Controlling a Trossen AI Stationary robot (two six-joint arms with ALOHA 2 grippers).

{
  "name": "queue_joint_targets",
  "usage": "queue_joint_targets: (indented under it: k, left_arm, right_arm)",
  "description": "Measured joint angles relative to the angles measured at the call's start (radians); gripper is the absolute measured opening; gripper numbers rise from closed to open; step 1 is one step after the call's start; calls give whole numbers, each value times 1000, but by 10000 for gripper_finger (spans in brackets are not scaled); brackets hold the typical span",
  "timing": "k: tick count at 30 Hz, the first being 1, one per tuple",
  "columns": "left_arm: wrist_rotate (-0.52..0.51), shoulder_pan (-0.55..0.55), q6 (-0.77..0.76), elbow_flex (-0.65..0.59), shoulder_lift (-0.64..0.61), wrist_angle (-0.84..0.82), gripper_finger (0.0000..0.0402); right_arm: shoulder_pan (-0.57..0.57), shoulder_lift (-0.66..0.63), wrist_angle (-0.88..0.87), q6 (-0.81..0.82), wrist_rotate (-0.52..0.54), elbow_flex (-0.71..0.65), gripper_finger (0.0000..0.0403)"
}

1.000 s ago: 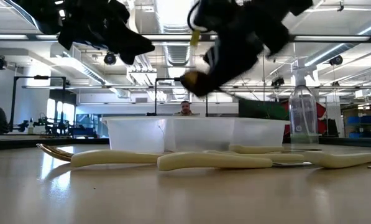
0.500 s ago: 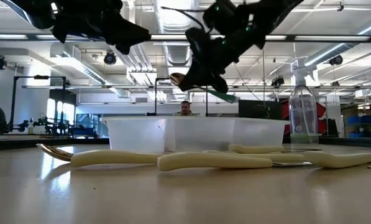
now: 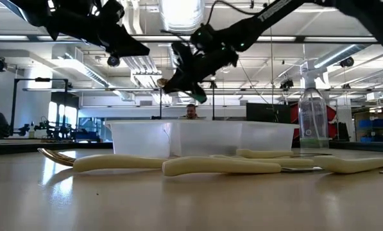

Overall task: Sort silverware
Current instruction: Put the gold spoon into the transparent silverware tray

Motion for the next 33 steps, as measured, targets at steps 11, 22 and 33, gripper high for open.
queue_joint_targets:
  k: [11,22,33]
  left_arm:
    - [35,-1,-18,0,-6,-10,118]
    - [45,-1,-18,0,-9,-27,118]
    - [45,-1,-18,0,-9,-27,118]
  right_arm:
    - [-52,346,-275,11,-84,401,3]
    - [-81,452,-320,60,-129,534,4]
    - [-86,447,-321,62,-44,547,93]
